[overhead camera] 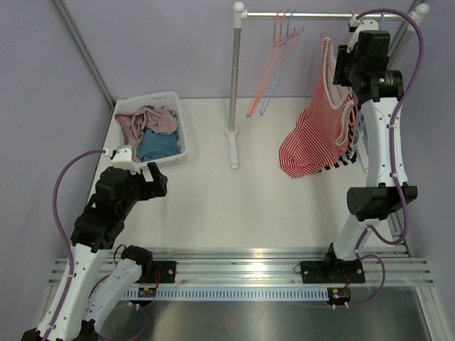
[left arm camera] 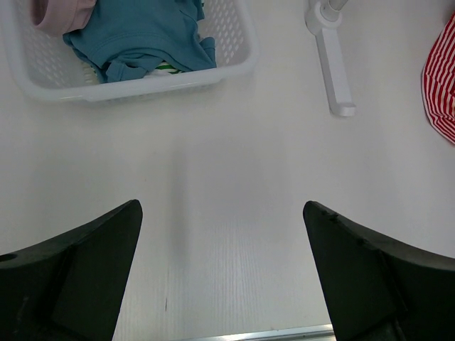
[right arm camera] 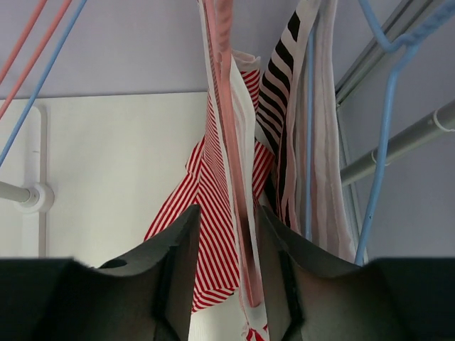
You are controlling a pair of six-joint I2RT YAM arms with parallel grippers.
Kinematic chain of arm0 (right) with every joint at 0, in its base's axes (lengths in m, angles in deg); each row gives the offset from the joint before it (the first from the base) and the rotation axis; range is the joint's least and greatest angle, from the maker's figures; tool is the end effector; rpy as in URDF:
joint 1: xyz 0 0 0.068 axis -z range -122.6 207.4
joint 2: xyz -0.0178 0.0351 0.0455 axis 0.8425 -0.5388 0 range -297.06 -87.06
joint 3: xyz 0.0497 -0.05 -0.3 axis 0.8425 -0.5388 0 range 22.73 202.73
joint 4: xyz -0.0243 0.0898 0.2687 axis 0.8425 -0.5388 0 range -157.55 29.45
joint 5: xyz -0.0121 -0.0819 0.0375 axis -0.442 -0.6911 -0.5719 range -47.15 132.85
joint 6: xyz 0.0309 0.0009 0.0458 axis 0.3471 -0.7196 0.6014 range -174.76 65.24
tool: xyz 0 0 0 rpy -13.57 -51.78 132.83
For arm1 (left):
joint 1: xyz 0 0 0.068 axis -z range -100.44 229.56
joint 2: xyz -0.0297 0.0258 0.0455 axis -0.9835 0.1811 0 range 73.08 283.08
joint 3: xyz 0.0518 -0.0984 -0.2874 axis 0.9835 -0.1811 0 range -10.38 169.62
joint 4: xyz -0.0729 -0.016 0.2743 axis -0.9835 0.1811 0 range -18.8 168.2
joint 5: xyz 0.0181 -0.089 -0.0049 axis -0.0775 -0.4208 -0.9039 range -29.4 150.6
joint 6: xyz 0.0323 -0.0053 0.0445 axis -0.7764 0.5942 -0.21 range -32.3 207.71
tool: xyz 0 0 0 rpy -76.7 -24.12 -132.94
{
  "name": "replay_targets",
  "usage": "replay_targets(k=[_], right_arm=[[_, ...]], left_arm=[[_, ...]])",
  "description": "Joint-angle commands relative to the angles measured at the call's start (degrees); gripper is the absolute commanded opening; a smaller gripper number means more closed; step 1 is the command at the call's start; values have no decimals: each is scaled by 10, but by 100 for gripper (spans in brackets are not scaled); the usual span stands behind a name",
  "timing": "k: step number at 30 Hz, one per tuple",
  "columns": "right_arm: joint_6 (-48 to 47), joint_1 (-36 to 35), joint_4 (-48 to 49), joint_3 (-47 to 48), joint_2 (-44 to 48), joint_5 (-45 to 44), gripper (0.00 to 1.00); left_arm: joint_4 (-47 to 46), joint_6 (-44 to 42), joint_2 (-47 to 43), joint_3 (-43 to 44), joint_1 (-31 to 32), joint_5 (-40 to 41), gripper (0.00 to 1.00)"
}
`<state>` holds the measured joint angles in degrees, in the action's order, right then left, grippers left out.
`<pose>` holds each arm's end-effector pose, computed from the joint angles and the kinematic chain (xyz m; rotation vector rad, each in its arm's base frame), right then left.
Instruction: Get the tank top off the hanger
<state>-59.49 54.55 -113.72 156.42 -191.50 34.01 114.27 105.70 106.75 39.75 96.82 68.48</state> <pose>0.4018 0.0143 0.5433 -0.0315 1.9870 -0.1746 0.1072 -0.0279 0.3640 -0.0999 2.0366 -0.2472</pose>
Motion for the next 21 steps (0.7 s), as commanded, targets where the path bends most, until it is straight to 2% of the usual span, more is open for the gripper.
replay_targets(k=[1,7,15,18,21], right_arm=[[0,8,-11,33,-1,60,43],[7,16,-2,20,-5,86,24],[30,23,24,-17,1,106,24],[34,24,25,-15,-1,113,19],[39,24,29,-12,6,116,6]], left_arm=[[-40,-2,-7,-1,3,-20,99],[-40,-2,1,0,3,-32,99],[-40,-2,-3,-2,4,-35,99],[-40,-2,-3,-2,4,-33,99],[-40,-2,-2,-2,4,-33,99]])
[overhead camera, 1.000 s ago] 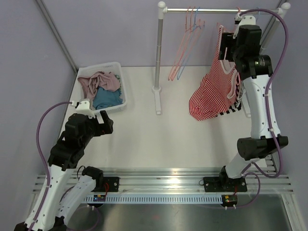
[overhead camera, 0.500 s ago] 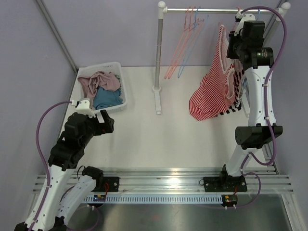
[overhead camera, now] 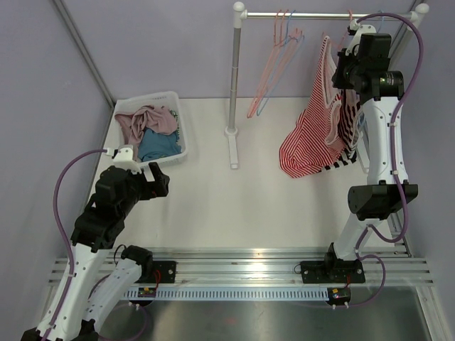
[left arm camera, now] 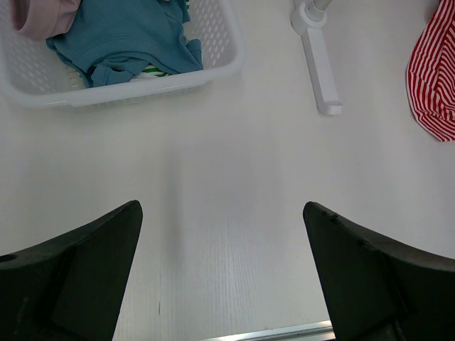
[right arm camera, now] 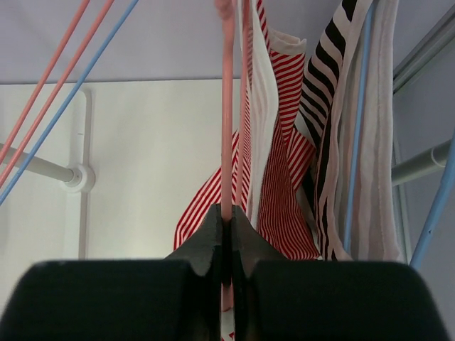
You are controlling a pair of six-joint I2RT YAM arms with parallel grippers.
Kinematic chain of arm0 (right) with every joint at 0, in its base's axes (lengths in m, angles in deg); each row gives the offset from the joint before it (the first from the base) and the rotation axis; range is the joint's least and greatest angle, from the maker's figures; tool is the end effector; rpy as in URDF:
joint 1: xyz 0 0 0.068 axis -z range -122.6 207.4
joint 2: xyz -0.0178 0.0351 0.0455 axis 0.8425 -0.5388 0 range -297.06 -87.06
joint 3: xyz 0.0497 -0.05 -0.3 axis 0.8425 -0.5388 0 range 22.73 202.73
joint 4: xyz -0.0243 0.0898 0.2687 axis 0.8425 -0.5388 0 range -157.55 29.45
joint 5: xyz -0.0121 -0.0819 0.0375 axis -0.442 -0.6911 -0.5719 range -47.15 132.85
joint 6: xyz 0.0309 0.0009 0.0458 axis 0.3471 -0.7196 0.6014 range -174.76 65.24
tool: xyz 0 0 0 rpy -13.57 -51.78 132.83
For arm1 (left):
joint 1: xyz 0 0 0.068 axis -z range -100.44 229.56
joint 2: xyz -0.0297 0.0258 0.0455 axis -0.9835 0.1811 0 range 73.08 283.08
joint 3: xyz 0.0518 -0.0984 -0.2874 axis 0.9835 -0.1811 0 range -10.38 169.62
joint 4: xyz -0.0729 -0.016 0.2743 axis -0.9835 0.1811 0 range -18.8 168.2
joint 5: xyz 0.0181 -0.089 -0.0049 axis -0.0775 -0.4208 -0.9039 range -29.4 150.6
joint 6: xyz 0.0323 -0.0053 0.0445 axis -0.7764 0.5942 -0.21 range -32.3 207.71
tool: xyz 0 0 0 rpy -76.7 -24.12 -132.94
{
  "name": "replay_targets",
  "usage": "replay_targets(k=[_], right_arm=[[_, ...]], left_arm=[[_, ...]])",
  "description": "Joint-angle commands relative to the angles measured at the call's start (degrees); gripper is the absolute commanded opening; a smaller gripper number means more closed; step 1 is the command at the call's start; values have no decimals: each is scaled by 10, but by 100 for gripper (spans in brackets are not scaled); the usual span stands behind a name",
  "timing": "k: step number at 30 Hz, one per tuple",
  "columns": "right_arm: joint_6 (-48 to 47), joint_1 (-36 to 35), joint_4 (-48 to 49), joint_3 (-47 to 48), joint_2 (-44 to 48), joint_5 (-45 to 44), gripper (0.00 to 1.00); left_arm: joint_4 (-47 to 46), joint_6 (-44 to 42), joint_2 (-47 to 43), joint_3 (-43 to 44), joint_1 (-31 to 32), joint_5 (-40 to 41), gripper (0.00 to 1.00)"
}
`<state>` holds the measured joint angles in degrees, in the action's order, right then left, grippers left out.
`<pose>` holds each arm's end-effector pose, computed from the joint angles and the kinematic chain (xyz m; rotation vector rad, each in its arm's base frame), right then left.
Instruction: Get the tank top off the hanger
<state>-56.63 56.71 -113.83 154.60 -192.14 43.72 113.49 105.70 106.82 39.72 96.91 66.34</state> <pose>0.4112 0.0056 0.5288 -0.0549 2.0324 0.0024 0.1079 -0.0297 0.3650 -0.0753 2.0312 -0.2888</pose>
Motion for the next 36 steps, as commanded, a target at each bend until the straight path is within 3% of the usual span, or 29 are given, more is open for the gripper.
replay_targets(k=[1,19,22,26,31,36], right_arm=[[12,2,31,9,13,21,0],[53,2,14,77,87,93,0],[70,2,-6,40,123,108,0],[85,2,-9,-84,210,135,0],[89,2,-40,-183,298,156,0],[88,2,-105,-262,390,244,0]], left_arm=[[-33,-2,-3,-2,3,-13,99],[-32,-2,2,3,2,0,99],[-30,2,12,14,3,-1,99],[-36,14,26,46,3,-11,99],[-44,34,82,140,10,-42,99],[-78,62,138,230,74,-32,99]])
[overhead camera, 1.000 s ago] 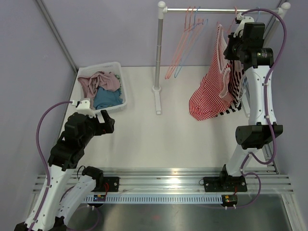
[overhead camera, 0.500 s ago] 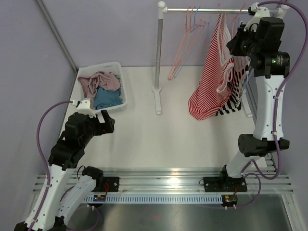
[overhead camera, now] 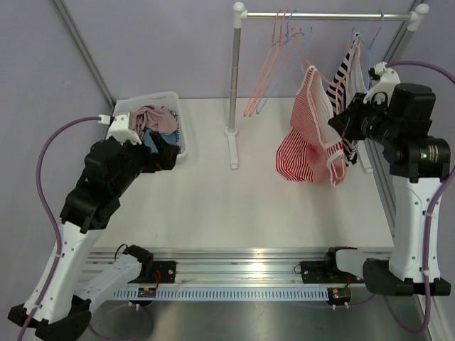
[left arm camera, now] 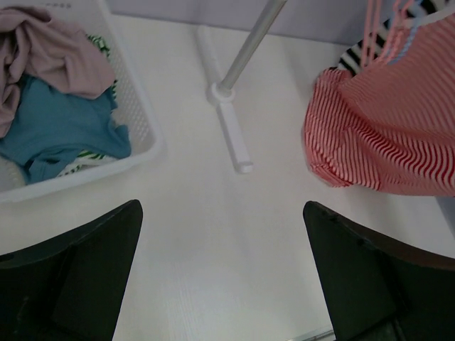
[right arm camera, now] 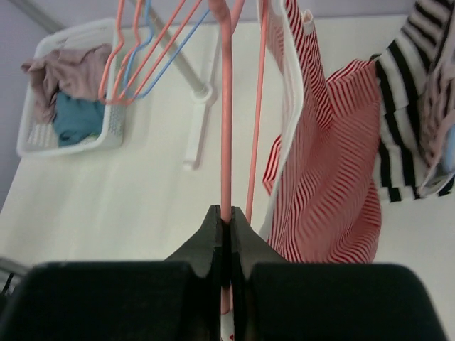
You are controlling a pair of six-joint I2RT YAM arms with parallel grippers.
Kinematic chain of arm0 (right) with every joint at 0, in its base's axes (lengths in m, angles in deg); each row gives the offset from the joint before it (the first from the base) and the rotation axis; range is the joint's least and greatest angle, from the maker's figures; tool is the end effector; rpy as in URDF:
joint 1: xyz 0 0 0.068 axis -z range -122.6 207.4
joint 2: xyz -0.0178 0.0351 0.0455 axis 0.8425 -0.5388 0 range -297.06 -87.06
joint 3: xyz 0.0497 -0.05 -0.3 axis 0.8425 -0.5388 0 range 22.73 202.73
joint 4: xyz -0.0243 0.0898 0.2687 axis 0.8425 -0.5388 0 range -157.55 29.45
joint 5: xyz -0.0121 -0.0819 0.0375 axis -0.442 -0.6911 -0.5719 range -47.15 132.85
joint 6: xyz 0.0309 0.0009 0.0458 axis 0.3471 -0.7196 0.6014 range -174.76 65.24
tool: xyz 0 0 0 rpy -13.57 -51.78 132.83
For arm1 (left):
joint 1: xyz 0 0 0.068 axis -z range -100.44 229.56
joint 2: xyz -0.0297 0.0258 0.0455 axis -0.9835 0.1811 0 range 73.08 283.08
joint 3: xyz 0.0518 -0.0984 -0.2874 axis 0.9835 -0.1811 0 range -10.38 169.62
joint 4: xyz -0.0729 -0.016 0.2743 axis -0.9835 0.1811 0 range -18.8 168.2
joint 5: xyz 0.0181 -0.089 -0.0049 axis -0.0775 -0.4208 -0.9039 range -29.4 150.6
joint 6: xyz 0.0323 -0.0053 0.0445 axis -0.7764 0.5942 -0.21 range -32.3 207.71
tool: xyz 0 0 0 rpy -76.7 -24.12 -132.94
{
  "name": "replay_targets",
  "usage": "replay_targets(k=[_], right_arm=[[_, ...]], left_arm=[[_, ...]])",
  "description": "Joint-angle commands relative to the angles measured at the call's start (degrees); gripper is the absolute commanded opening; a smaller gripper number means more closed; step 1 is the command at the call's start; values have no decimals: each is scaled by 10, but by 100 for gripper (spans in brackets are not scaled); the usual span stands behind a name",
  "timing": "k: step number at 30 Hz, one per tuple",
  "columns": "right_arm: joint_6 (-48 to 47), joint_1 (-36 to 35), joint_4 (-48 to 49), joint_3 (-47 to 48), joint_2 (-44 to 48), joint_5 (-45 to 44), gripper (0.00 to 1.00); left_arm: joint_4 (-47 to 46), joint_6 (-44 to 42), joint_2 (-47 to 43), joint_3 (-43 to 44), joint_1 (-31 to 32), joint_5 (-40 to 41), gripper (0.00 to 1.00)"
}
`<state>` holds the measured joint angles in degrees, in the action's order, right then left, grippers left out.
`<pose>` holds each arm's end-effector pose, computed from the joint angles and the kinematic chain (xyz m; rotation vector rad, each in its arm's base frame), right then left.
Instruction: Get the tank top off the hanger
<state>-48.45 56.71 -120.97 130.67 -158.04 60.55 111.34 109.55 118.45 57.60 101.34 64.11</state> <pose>0.2017 0.0139 0.5637 -0.1043 1.9771 0.3849 0.1316 -0.0501 0.4525 -0.0440 1.9018 -0.4638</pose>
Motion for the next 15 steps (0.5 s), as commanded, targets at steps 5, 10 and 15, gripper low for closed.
replay_targets(k=[5,10,15], right_arm=[[6,-7,-36,-109,153,131,0],[2,-58,-42,-122,211,175,0],[3,-99,-37,-100,224,233,0]], left_arm=[[-82,7,122,151,147,70,99],[-86,-69,207,263,299,152,99],[-110,-200,270,342,446,260,99]])
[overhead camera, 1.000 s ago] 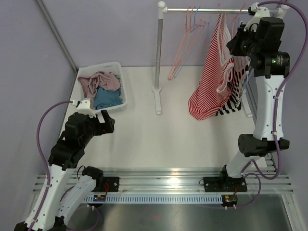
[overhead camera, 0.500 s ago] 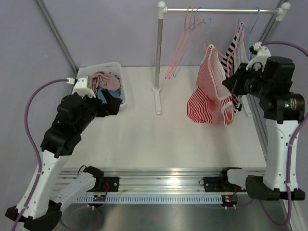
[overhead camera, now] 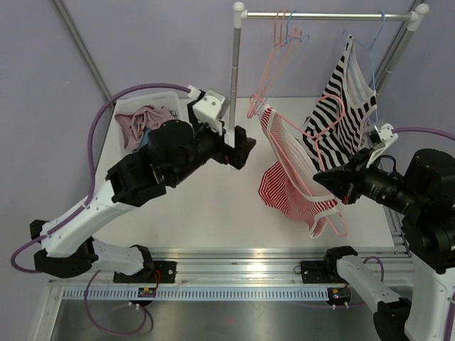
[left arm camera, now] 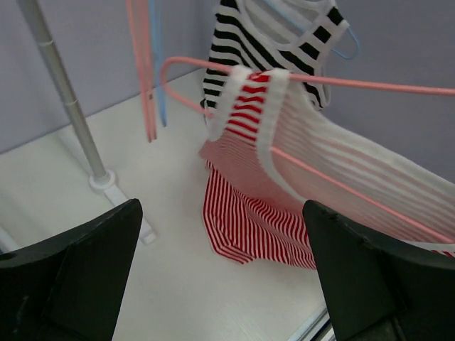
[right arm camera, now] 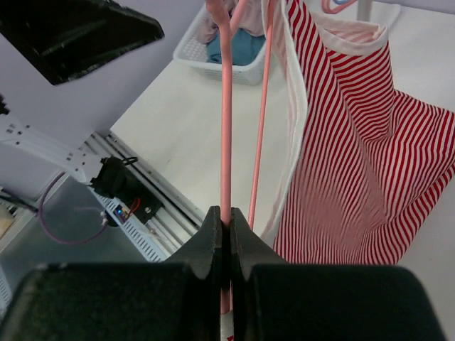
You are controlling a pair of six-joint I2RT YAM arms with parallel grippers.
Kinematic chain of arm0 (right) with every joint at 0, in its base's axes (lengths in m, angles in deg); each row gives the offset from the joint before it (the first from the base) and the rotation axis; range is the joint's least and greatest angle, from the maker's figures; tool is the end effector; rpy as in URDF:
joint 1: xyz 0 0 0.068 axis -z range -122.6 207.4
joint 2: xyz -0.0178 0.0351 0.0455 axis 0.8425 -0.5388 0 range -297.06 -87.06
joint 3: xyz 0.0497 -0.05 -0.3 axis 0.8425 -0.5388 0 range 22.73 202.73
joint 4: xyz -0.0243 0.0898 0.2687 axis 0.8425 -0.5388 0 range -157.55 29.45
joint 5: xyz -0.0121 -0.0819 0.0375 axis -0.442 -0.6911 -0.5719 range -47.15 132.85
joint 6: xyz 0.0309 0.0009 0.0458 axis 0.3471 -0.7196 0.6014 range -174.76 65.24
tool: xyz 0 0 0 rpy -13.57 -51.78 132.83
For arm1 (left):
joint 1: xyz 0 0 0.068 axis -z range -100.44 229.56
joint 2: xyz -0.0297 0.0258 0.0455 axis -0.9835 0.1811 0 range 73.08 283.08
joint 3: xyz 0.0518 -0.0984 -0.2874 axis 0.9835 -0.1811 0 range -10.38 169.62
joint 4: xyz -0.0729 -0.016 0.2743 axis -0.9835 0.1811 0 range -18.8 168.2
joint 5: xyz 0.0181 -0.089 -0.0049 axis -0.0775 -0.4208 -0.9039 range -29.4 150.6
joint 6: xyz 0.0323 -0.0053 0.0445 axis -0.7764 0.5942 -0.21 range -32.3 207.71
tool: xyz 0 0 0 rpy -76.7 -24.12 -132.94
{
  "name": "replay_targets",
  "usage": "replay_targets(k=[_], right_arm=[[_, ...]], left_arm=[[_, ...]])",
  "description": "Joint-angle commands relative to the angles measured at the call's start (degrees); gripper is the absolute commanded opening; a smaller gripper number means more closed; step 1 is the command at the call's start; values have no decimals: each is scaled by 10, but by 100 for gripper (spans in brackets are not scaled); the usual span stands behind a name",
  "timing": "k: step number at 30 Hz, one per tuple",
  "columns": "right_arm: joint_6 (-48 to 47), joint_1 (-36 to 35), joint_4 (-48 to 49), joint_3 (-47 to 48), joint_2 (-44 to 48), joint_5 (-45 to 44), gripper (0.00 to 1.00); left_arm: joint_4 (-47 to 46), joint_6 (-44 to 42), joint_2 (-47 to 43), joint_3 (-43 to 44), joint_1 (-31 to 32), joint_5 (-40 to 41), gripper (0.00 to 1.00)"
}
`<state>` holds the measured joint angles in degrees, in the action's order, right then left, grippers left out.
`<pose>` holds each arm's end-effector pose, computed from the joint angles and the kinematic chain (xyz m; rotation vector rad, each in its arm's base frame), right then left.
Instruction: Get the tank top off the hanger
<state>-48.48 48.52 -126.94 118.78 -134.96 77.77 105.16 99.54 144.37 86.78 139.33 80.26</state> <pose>0.0490 0.0295 0.5442 -0.4631 1.8414 0.7538 0.1358 -0.2079 0.5541 0.4636 1.6820 -0.6336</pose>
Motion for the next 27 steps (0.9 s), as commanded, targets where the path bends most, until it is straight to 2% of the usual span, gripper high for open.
replay_targets(k=[1,4,8,20,21,22,24,25,27], right_arm=[[2,-18,25,27,-10,73,0],[2,-25,28,40,-14,90,0],[3,-26,34,47,-18,89,0],[14,-26,72,29,-12,136,0],[12,-26,71,29,-11,136,0],[9,-26,71,30,-11,133,0],[6,-26,67,30,-10,126,0],[5,-26,67,27,-9,119,0],[3,-26,70,20,-9,118,0]], left_arm=[[-68,-115,25,53,102,145,99],[-88,-149,50,59,124,190,98],[-96,-155,58,46,123,225,91],[-157,-168,62,-15,100,224,81],[-157,-166,65,-17,96,224,77],[-156,-160,65,-18,87,220,67],[-152,-155,64,-22,80,220,55],[-151,-153,60,-25,77,222,41],[-156,-151,52,-33,75,224,29]])
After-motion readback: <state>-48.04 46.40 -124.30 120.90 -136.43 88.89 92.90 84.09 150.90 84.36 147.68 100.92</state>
